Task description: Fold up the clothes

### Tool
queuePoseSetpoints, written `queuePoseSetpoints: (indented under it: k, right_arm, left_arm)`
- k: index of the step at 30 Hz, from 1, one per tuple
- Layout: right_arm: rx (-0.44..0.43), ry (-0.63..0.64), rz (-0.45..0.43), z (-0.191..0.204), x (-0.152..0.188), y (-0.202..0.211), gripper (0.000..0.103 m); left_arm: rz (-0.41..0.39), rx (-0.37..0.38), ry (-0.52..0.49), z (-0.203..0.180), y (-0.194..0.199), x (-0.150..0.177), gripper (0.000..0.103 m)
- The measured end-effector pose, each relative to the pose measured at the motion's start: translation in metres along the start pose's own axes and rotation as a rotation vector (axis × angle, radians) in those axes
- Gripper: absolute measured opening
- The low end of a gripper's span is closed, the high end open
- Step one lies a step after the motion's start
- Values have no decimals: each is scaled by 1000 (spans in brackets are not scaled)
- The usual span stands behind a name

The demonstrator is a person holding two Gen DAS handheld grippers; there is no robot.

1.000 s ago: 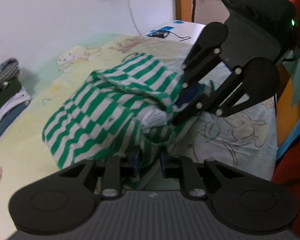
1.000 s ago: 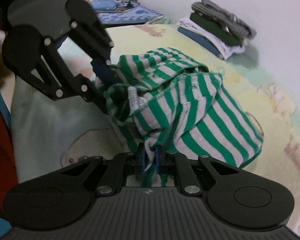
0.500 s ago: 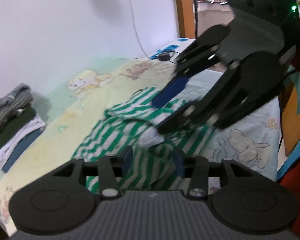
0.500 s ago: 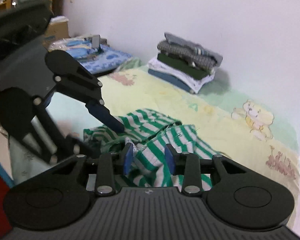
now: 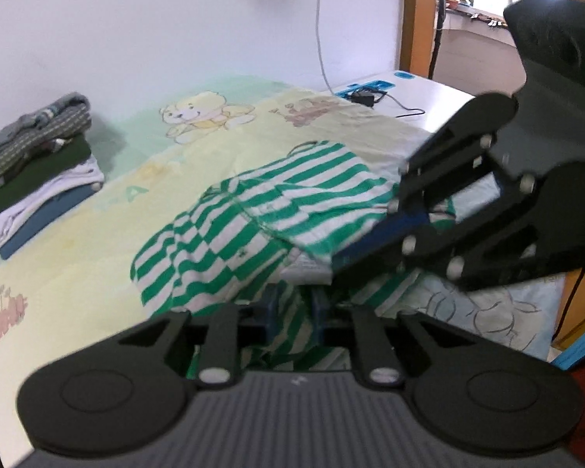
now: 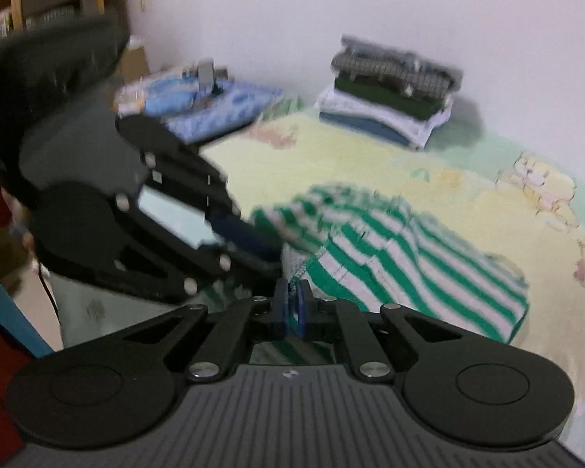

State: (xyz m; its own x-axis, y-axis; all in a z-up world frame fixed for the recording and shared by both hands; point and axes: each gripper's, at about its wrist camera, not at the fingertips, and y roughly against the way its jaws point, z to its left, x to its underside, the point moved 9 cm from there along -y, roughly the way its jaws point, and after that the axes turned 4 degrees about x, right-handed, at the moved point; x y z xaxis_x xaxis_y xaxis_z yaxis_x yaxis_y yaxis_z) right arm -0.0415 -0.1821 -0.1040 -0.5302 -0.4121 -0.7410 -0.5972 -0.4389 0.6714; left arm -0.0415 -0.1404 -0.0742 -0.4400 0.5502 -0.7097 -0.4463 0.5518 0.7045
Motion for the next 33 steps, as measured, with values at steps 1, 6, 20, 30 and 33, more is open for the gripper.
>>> queuePoseSetpoints:
  k: [1,6,20,30,33]
  right_arm:
    - [-9,4,7,3,2,-2,5]
    - [-29,-48,18,4,8,-3,5]
    - [-226,-290,-47,-6,-8,19,5]
    - [-181,-506,-125,-42,-2,38,5]
    - [-82,-418,-127,-38,-4,42,5]
  left_arm:
    - [10,-8,-2,-1,-3,3,14]
    - [11,-32,-2,-3,-7,8,6]
    - [5,67,-59,-35,-30,17,6]
    - [-100,26,-107,-9,31,-10,30]
    - [-110,-21,-118,15,23,-20,30]
